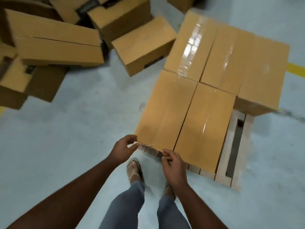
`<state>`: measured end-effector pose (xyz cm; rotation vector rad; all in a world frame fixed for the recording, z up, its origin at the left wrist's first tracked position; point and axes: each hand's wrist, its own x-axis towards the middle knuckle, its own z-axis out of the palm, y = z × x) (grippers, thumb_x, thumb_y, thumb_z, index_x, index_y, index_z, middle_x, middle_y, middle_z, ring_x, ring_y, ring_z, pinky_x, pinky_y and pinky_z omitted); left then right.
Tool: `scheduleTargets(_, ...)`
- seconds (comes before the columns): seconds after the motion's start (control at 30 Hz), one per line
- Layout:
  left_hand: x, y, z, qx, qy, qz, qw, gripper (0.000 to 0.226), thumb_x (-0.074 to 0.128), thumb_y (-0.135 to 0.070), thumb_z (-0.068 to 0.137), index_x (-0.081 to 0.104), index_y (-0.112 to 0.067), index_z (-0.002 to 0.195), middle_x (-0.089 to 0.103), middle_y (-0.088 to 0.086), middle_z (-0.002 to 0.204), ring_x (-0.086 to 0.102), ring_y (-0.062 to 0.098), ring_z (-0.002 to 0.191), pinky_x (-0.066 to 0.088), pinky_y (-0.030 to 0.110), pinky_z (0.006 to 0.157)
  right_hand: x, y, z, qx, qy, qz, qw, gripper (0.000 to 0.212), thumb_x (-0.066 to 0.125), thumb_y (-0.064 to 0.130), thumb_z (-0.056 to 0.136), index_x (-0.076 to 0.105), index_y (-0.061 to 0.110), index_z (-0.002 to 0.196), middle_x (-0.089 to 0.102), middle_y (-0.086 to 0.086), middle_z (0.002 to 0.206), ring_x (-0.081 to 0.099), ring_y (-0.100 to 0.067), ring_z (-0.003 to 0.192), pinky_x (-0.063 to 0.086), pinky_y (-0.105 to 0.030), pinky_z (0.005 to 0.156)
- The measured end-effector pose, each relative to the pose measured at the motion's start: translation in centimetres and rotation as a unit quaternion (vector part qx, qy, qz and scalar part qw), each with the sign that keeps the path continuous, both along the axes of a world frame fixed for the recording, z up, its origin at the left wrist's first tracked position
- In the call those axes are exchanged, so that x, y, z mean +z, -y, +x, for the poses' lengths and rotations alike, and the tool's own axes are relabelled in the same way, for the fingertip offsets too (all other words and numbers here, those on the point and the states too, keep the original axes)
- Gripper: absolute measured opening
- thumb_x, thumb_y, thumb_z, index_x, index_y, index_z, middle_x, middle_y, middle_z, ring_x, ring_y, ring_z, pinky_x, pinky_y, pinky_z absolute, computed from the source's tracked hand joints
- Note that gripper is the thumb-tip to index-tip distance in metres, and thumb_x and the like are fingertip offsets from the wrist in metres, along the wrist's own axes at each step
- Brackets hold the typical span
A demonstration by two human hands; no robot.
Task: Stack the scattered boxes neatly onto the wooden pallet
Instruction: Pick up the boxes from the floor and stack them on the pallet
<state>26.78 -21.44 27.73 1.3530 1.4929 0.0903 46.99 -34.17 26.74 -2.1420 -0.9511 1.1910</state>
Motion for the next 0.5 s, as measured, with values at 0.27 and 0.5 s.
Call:
scheduleTargets(0.27,8.3,-0.8,-16.3,0.252,0.091,0.025,0.963,0.022,0.071,-0.009,0.096,0.07,-0.009,0.118,0.076,0.006,0.104,0.071,0.025,0.108,0.053,0.025,0.095,8.8,-8.7,-14.1,0.075,-0.035,0.033,0.996,0.022,0.066,0.014,0.099,0.074,0.025,0.117,0.073,0.007,0.115,0.068,-0.005,0.101,0.053,-0.02,0.09)
scheduleTargets(0.5,12.2,-7.3,-35.7,0.313,0.068,0.07,0.945,0.021,0.07,-0.017,0.098,0.072,-0.015,0.119,0.075,-0.001,0.108,0.069,0.009,0.099,0.05,0.02,0.091,12.6,-20.1,-31.5,0.131,-0.063,0.05,0.988,0.017,0.069,0.011,0.098,0.074,0.023,0.109,0.077,0.003,0.107,0.069,-0.002,0.087,0.049,-0.009,0.079)
